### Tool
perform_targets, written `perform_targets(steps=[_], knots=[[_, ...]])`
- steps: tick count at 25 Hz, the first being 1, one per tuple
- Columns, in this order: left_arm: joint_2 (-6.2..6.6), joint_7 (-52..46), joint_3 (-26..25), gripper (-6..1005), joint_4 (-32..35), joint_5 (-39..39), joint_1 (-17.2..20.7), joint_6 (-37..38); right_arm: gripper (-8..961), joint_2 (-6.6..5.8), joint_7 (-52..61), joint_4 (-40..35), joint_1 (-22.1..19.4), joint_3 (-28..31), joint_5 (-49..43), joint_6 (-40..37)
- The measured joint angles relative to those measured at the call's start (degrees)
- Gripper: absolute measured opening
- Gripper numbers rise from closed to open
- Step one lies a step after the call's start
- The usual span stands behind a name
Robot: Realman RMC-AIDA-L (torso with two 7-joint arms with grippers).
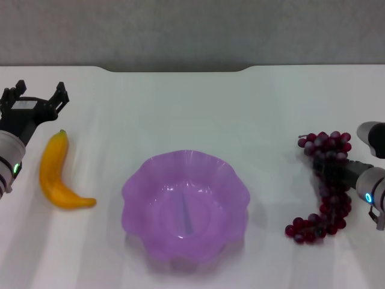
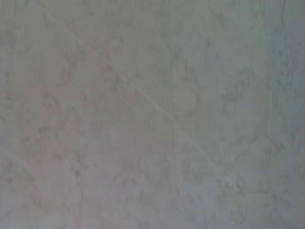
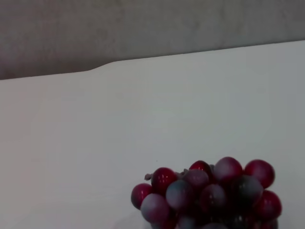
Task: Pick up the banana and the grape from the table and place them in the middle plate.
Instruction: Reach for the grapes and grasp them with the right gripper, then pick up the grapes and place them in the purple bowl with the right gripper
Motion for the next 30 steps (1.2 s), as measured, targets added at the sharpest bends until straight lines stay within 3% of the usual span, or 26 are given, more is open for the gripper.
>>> perform_targets(steps=[5,11,30], knots=[[0.08,-0.2,0.0,877,-0.04,-0.15,0.06,0.0,650,-0.04,-0.57,0.58,-0.04,-0.66,-0.47,-1.88],[0.03,-0.57,0.0,877,-0.04,-0.16,0.15,0.0,481,-0.16,-1.13,0.62,-0.15,-1.19,-1.63,-4.05],[0.03,-0.62,0.0,877,0.25,-0.13,0.1,0.0,431,0.02,-0.95,0.68,-0.17,-1.38,-3.87,-5.92]])
